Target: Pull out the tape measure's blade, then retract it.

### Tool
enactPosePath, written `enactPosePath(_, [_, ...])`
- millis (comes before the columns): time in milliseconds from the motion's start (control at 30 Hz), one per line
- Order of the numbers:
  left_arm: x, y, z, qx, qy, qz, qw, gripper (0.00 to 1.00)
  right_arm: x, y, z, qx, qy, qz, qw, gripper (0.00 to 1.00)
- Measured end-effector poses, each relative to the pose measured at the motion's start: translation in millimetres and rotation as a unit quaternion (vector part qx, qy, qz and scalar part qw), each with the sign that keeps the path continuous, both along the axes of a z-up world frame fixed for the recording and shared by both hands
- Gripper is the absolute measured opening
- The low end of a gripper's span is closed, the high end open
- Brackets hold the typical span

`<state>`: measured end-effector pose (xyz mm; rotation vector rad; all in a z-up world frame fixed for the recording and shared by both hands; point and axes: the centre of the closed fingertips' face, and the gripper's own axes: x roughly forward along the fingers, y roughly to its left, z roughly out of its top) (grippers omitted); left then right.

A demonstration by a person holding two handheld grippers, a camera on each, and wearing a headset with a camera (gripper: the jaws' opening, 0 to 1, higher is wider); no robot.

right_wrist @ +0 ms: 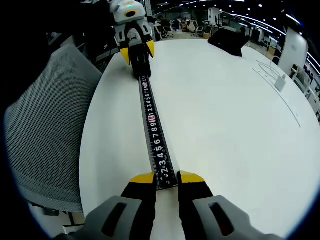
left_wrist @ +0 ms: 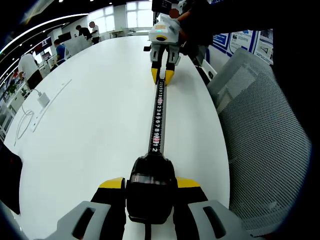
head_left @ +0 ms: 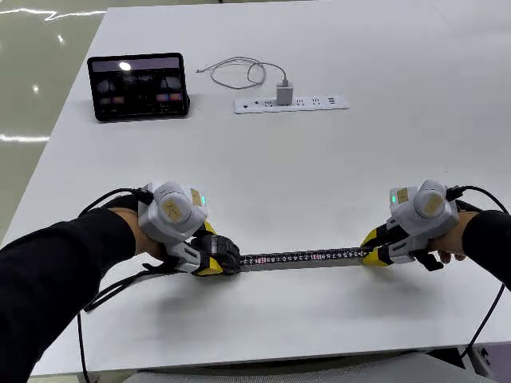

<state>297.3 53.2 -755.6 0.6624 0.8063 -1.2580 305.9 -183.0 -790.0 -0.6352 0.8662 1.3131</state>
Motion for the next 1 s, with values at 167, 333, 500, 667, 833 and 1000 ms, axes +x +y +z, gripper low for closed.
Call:
enactPosePath(167, [0.8, 0.1, -0.4, 0.0, 0.001, -0.003, 1.0, 0.32, -0.2, 0.1, -0.5, -0.009, -0.004, 0.006, 0.9999, 0.12])
enactPosePath(333, [1.7, -0.8, -0.7, -0.003, 0.001, 0.001, 1.0, 0.32, -2.6, 1.9, 0.8, -0.014, -0.009, 0.012, 0.9998, 0.13])
enactPosePath(500, [1.7, -0.8, -0.4, -0.003, -0.001, 0.0, 1.0, 0.33, -5.6, 3.8, 2.0, -0.02, -0.012, 0.022, 0.9995, 0.14])
enactPosePath(667, [3.0, -0.9, -0.4, -0.002, -0.006, 0.0, 1.0, 0.33, -8.5, 5.9, 2.7, -0.022, -0.014, 0.027, 0.9993, 0.18])
enactPosePath(833, [2.9, -0.3, -0.3, -0.004, -0.011, -0.003, 0.9999, 0.33, -10.1, 6.7, 3.3, -0.023, -0.015, 0.028, 0.9992, 0.23])
enactPosePath(1000, [2.9, 0.1, 0.9, -0.002, -0.012, -0.003, 0.9999, 0.33, -5.9, 5.5, 6.3, -0.018, -0.019, 0.012, 0.9996, 0.3])
